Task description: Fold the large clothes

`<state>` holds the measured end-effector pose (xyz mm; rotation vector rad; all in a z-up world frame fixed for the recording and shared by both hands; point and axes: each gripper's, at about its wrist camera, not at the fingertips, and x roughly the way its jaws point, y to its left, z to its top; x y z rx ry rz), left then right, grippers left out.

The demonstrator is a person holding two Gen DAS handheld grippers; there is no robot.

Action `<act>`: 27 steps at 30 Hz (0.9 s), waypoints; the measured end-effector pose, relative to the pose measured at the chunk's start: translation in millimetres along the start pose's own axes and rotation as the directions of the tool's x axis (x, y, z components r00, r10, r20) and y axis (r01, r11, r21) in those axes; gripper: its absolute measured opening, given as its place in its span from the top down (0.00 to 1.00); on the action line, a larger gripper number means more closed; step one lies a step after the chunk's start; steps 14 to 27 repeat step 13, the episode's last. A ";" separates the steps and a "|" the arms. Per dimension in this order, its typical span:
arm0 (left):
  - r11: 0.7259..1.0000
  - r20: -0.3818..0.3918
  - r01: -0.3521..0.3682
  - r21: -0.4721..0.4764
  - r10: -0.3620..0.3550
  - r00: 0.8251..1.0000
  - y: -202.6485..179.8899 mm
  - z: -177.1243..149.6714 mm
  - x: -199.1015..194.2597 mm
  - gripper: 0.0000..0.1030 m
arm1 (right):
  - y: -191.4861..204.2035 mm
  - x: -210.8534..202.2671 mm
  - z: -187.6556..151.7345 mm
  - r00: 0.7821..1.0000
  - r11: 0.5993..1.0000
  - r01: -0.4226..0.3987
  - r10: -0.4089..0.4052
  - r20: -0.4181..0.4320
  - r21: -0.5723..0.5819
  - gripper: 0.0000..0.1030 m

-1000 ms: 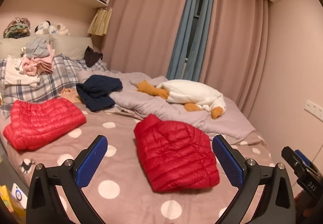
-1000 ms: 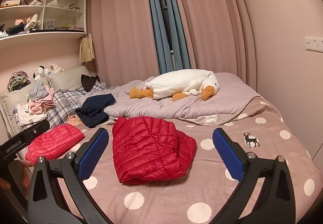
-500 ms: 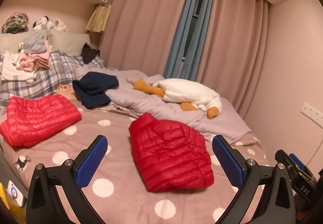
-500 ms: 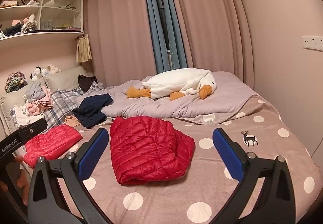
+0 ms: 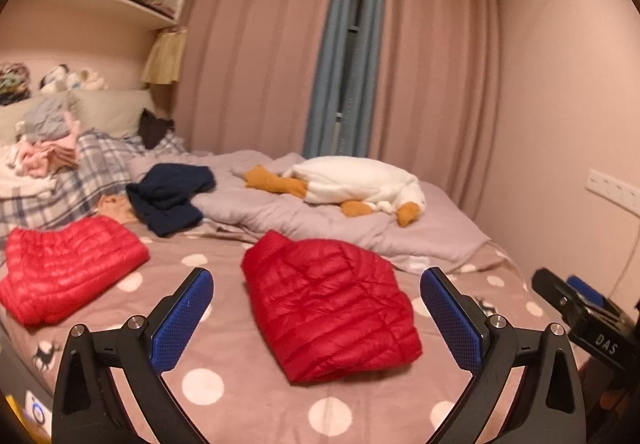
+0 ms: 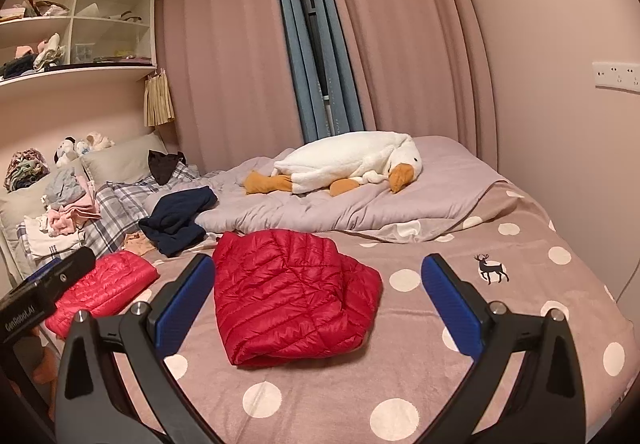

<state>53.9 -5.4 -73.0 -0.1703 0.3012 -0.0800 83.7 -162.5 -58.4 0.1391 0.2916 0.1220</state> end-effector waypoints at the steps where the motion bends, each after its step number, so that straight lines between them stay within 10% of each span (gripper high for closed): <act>1: 1.000 0.004 0.019 0.000 -0.019 1.000 -0.6 0.1 0.3 0.01 | 0.0 -0.1 0.1 1.000 1.000 -0.001 0.001 0.000 0.000 0.00; 27: 1.000 0.002 -0.011 0.018 0.011 1.000 -6.2 -0.2 4.0 0.01 | -0.8 -0.5 0.0 1.000 1.000 0.004 -0.004 -0.009 0.002 0.00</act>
